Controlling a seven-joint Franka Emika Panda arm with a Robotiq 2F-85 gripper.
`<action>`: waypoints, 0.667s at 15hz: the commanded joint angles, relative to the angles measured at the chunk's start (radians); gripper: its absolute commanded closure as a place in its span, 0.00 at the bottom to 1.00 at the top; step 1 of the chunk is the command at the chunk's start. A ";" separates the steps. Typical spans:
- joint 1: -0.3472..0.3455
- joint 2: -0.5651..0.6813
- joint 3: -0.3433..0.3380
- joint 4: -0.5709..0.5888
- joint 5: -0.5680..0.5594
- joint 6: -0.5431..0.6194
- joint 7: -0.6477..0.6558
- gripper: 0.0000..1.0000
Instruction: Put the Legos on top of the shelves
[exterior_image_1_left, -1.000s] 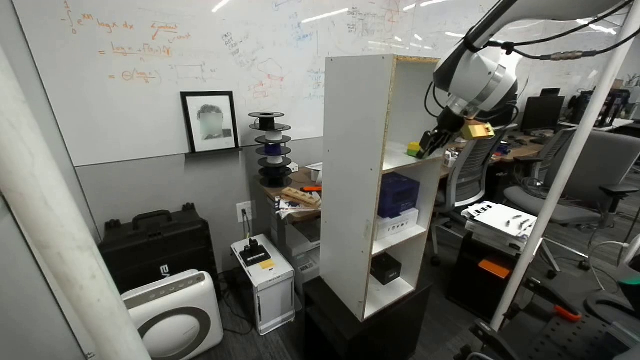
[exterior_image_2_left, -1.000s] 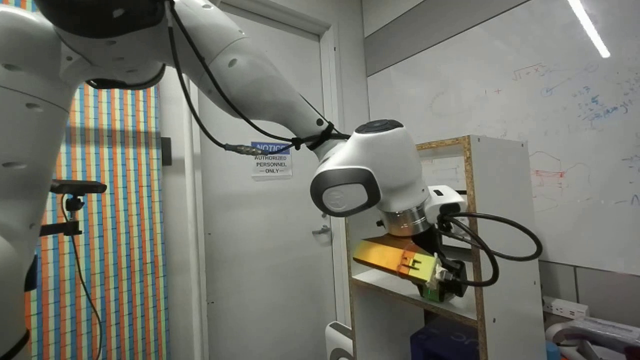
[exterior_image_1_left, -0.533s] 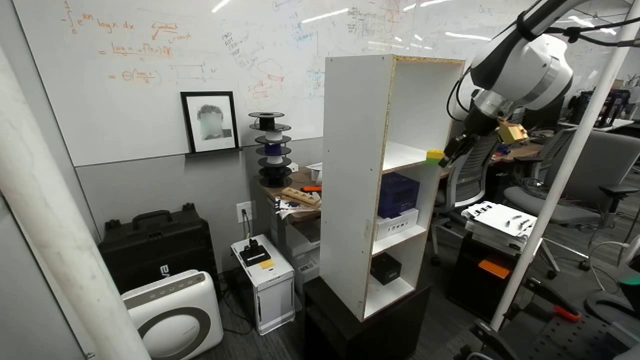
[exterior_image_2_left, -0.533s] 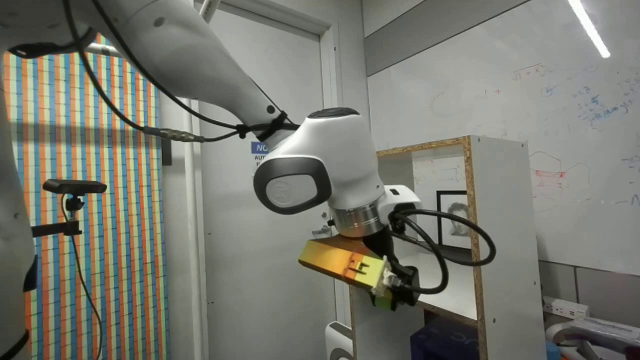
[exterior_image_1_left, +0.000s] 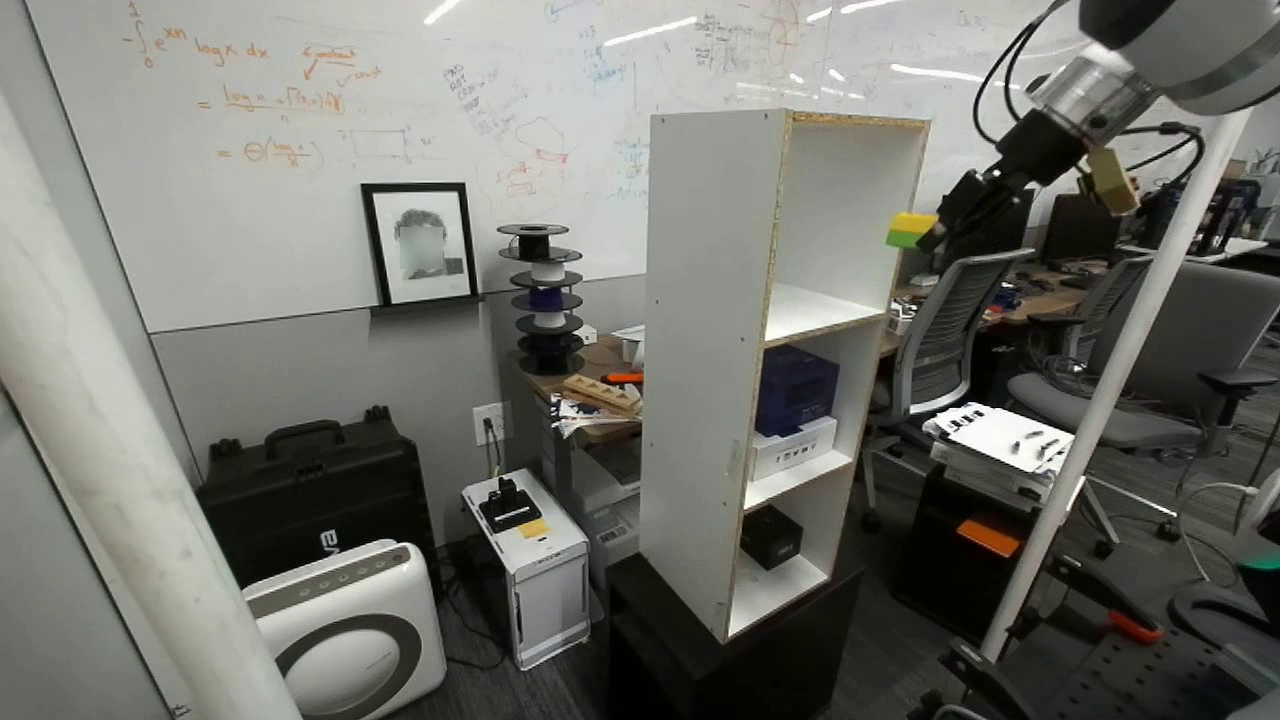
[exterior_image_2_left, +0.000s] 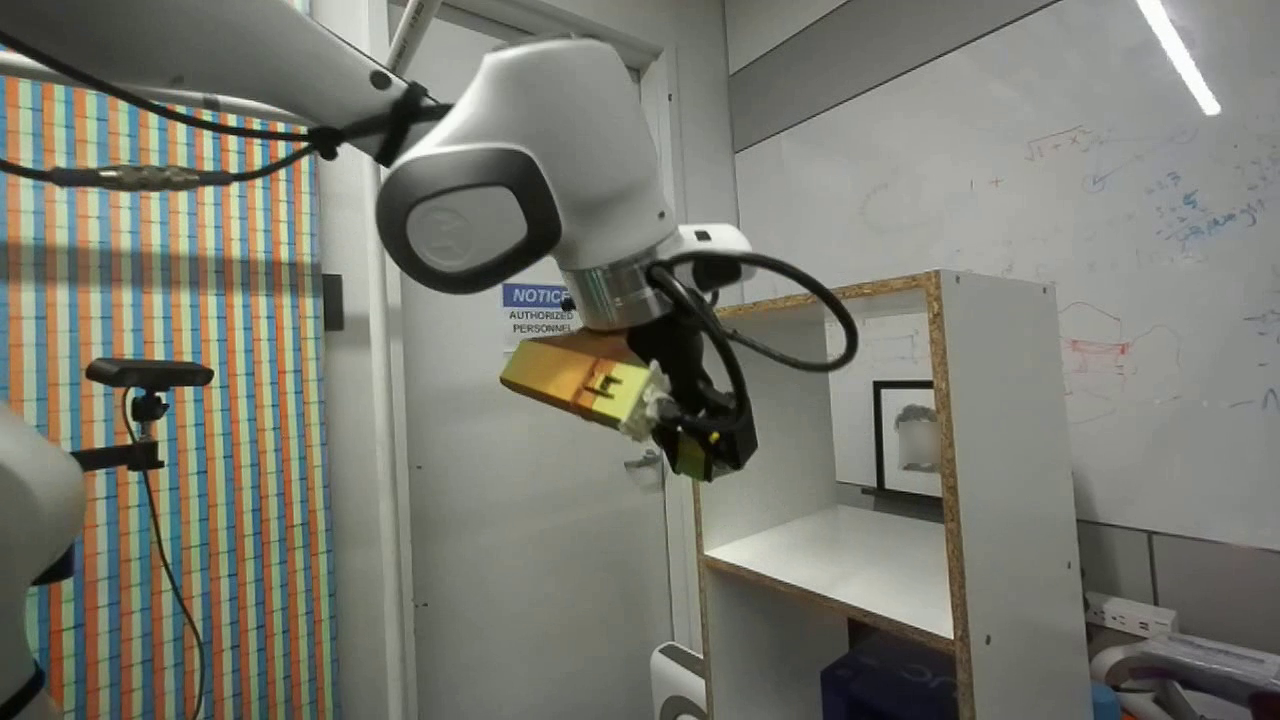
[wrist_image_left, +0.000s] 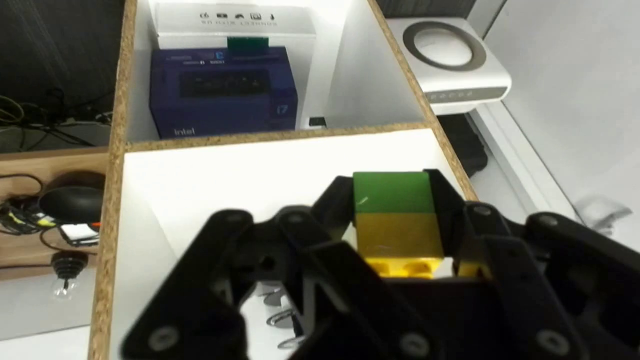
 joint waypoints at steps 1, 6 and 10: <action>-0.015 -0.189 0.016 0.046 -0.030 -0.099 0.147 0.85; 0.072 -0.149 -0.007 0.206 0.008 -0.040 0.296 0.85; 0.125 0.007 -0.021 0.334 0.019 0.010 0.380 0.85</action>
